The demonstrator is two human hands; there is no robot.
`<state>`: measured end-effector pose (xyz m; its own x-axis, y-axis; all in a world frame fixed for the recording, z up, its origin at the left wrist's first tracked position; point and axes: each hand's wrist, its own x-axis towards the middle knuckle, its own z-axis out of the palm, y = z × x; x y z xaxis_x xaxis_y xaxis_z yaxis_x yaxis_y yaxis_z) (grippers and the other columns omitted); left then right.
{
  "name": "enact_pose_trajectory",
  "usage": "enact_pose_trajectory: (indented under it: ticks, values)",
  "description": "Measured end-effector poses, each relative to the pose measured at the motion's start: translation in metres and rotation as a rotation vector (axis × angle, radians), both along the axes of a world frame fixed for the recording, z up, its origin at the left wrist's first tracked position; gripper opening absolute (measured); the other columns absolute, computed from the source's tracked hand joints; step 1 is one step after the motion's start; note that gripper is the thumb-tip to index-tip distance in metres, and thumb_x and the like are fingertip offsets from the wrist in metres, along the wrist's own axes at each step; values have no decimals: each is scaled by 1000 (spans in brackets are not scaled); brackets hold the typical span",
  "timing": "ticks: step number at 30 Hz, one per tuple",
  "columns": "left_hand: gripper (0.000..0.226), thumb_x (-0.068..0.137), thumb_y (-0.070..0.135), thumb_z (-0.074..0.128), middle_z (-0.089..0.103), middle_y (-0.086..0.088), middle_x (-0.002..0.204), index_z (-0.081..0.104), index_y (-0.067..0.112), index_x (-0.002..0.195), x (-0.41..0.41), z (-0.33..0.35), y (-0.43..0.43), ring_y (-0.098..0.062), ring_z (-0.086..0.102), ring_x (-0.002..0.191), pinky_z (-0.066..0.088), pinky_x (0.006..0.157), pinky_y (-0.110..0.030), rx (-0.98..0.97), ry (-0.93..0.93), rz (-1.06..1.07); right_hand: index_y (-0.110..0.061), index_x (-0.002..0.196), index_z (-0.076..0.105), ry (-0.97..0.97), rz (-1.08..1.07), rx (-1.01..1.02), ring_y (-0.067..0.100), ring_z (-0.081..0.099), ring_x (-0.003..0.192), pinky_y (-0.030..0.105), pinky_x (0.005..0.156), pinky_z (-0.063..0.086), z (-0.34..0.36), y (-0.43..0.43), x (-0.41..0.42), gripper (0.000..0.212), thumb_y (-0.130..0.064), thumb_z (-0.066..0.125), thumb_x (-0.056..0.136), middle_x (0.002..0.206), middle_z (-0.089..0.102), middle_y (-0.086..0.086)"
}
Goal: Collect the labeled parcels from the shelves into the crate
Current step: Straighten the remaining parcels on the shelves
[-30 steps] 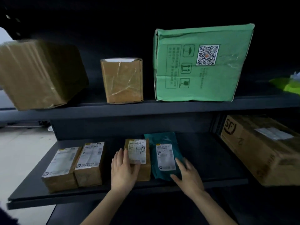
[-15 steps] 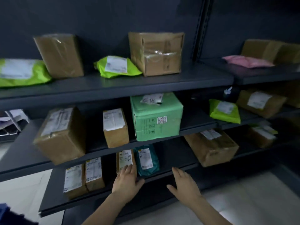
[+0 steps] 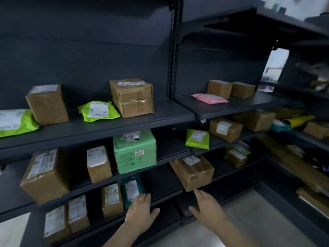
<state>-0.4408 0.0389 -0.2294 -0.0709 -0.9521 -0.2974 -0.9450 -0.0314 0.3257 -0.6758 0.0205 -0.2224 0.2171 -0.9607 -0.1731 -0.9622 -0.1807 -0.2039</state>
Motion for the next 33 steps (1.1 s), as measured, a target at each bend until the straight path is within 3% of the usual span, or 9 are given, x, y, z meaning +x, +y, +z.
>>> enact_pose_trajectory:
  ticks: [15, 33]
  values:
    - [71, 95, 50, 37, 17, -6, 157, 14, 10, 150, -237, 19, -20, -21, 10, 146, 15, 119, -32, -104, 45, 135, -14, 146, 18, -39, 32, -85, 20, 30, 135, 28, 111, 24, 32, -16, -220, 65, -44, 42, 94, 149, 31, 5]
    - [69, 94, 50, 38, 25, -6, 153, 20, 9, 147, -300, -39, -152, -21, 17, 144, 19, 118, -32, 20, 100, 287, -14, 147, 18, 20, 118, 65, 20, 27, 138, 29, 112, 26, -8, -168, -288, 66, -44, 42, 94, 151, 28, 5]
